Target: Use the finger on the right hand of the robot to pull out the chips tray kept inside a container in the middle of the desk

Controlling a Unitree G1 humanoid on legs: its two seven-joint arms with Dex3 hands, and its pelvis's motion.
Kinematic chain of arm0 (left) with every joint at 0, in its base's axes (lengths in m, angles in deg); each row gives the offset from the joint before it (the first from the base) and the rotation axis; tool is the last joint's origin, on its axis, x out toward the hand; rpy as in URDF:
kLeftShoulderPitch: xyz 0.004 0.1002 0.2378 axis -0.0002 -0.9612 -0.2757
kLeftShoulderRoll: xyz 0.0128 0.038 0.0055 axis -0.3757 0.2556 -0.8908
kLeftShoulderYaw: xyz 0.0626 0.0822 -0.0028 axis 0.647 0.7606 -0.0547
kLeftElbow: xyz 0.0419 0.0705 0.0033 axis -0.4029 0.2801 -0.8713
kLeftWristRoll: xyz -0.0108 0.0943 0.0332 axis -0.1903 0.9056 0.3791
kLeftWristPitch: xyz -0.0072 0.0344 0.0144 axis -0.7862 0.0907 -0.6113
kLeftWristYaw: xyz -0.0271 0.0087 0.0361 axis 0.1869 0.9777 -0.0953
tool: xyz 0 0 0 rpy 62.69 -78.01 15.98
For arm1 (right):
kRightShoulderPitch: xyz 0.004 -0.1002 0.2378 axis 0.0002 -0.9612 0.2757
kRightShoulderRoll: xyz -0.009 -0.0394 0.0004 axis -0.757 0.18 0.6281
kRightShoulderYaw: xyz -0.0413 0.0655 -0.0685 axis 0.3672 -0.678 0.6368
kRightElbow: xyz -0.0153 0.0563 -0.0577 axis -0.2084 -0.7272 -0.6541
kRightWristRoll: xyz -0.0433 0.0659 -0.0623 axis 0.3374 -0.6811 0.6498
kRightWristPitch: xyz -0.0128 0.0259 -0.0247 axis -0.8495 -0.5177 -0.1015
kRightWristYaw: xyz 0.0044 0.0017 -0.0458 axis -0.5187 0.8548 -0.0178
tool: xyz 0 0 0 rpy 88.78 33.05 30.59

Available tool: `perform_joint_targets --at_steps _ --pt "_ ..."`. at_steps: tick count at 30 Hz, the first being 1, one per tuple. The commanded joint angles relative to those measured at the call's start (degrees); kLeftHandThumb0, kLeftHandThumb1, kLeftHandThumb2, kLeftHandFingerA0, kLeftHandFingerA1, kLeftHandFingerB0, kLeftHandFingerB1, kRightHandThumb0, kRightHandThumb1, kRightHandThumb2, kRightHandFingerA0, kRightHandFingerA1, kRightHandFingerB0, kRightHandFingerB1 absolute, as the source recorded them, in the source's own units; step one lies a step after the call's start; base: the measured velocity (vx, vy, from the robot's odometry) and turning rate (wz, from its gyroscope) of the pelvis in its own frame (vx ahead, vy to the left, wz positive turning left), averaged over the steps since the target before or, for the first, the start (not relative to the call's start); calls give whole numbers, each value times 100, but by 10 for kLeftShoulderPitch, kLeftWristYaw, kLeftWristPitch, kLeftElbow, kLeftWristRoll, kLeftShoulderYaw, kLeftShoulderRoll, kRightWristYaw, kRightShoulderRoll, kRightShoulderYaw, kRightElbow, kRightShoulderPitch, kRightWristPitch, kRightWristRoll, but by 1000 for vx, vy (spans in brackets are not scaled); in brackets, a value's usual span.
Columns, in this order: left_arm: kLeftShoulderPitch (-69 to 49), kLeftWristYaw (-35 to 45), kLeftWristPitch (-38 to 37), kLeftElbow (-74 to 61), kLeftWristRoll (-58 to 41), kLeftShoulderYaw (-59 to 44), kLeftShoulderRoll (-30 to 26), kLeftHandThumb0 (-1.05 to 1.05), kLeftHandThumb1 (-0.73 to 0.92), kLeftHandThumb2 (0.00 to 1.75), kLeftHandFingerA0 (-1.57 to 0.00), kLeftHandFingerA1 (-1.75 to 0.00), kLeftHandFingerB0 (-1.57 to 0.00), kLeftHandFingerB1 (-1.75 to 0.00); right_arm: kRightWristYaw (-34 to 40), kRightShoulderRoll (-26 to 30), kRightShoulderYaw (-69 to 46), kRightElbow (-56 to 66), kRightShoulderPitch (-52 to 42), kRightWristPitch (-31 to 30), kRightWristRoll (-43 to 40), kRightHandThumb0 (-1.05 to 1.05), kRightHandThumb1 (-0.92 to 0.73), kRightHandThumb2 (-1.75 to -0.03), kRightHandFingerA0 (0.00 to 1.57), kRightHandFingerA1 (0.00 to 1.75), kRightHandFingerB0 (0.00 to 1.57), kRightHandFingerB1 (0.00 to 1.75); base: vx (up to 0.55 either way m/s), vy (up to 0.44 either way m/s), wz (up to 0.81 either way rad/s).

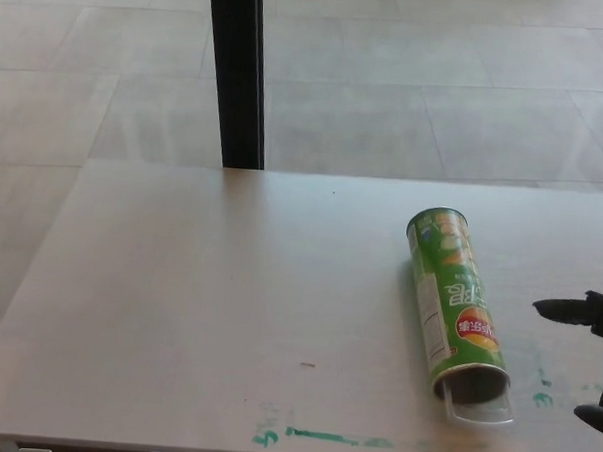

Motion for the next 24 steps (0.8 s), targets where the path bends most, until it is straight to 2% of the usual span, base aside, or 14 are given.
perform_joint_targets --at_steps 1,4,7,10,12,24 --pt "5 1 -7 1 -2 0 -12 -49 67 61 -52 -66 -43 -46 35 40 50 -68 42 80 143 -18 -57 -56 85 104 36 33 0 0 0" --pt "5 -5 -7 2 5 5 -13 -50 68 61 -54 -66 -44 -45 41 43 61 -84 54 102 150 -22 -57 -57 83 121 36 34 0 0 0" --pt "5 1 -13 5 3 4 -14 -50 69 61 -55 -67 -44 -46 44 42 68 -90 58 108 153 -20 -58 -57 84 118 37 35 0 0 0" --pt "5 7 -10 1 -2 1 -15 -51 69 61 -54 -72 -44 -48 40 40 78 -77 53 94 171 -22 -55 -57 84 124 39 35 0 0 0" --pt "8 1 -6 2 1 2 -15 -48 69 61 -54 -66 -44 -47 40 42 92 -83 54 113 182 -21 -55 -57 82 127 37 35 0 0 0" --pt "6 -2 -12 2 3 9 -16 -48 69 61 -55 -67 -44 -47 56 26 122 -88 66 144 232 -19 -56 -58 79 137 38 36 0 0 0"
